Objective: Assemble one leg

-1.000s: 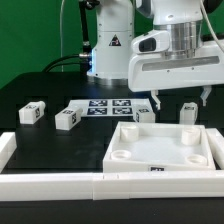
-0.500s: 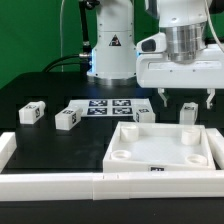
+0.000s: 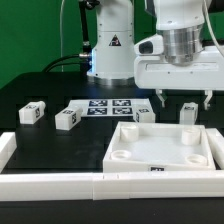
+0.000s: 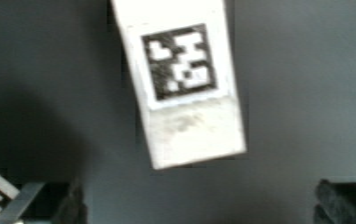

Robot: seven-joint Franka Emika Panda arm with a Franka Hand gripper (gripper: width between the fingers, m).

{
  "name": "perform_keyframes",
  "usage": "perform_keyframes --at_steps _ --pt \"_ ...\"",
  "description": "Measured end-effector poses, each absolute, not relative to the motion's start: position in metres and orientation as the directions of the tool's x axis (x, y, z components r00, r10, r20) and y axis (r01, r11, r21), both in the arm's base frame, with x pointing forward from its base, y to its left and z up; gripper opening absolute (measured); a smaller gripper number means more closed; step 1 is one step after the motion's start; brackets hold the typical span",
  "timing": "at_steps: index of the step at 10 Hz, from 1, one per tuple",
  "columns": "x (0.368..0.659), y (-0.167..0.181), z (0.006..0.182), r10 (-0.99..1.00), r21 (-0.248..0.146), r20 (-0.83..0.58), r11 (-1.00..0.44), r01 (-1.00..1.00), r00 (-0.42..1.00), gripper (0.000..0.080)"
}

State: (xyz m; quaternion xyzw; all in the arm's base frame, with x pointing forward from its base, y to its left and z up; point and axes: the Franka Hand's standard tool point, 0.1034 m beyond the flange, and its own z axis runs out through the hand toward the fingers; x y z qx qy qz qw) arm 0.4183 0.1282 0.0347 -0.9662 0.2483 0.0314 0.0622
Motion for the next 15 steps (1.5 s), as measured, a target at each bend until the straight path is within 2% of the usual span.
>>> perform_keyframes --at_steps 1,3,5,8,10,15 --pt "0.412 0.123 0.033 -0.432 -0.088 -0.194 -0.887 -0.454 0.881 0.0649" --pt "0.410 0.118 0.034 -0.380 -0.080 -0.361 -0.897 -0.435 0.852 0.0649" --pt "0.408 0.116 0.033 -0.331 -0.076 -0.526 -0.899 -0.431 0.783 0.0649" --pt "0.398 0.125 0.035 -0.230 -0.056 -0.765 -0.907 -0.417 0.602 0.0649" --pt "0.395 0.132 0.031 -0.211 -0.049 -0.796 -0.912 -0.408 0.567 0.0649" --pt "0.383 0.145 0.020 -0.209 -0.040 -0.783 -0.923 -0.383 0.585 0.0649"
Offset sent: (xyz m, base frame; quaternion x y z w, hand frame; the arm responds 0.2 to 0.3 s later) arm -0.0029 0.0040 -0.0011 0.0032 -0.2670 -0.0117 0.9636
